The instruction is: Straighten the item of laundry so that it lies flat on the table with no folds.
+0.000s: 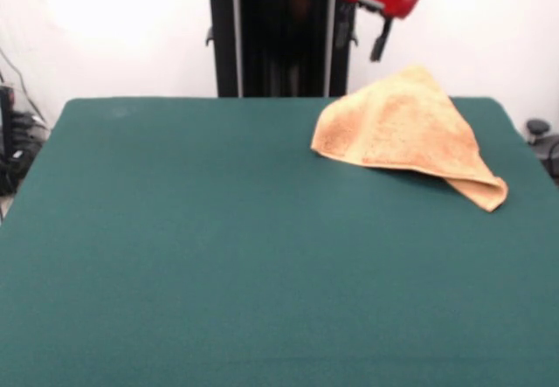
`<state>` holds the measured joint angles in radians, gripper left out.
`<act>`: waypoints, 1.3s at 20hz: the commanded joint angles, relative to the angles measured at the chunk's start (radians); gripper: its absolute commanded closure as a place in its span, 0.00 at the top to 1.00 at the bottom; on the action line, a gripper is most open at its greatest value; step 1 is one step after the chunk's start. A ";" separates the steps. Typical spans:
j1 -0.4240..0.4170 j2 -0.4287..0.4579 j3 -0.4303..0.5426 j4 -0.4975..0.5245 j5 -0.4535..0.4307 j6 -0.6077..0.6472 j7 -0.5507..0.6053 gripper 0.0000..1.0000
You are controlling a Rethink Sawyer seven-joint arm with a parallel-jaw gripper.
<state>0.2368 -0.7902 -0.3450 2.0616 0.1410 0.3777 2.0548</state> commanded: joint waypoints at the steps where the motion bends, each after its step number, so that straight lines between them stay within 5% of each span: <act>1: -0.020 0.165 0.164 -0.001 -0.050 -0.172 0.091 1.00; 26: 0.004 0.443 0.170 -0.075 -0.045 -0.535 0.164 1.00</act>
<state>0.2188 -0.4309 -0.2933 2.0597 0.0894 -0.0505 2.0548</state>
